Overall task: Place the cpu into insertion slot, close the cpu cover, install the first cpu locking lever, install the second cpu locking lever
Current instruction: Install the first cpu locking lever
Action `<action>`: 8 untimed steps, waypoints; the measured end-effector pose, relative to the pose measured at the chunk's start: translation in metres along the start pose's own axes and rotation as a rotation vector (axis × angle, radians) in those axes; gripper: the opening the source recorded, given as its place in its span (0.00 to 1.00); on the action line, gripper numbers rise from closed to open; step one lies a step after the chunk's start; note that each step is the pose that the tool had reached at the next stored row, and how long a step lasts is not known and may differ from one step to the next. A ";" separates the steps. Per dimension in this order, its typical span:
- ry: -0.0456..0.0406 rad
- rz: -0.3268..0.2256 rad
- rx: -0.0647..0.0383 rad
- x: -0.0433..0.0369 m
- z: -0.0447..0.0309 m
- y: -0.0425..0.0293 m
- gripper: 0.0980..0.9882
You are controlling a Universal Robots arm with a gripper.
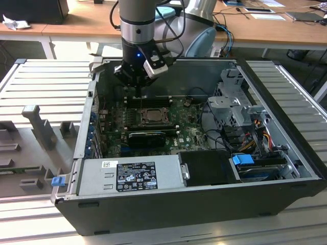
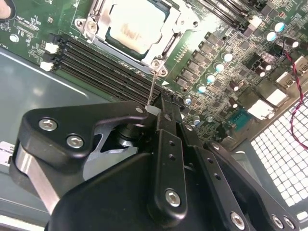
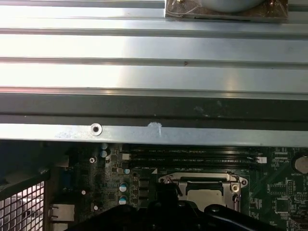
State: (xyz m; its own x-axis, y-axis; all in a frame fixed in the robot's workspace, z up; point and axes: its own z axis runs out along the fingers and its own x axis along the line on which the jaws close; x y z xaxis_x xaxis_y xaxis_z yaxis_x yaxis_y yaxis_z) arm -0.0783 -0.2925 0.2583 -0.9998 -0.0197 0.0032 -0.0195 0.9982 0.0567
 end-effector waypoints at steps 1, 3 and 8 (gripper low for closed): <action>-0.0001 0.000 0.000 -0.0008 0.0000 0.0000 0.01; 0.0000 0.000 0.000 -0.0030 0.0000 -0.0001 0.01; 0.0000 0.000 0.000 -0.0059 0.0000 -0.0001 0.01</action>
State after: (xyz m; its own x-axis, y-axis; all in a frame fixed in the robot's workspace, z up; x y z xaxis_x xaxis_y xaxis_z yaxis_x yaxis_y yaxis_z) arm -0.0724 -0.2925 0.2583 -0.9998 -0.0197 0.0032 -0.0195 0.9982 0.0568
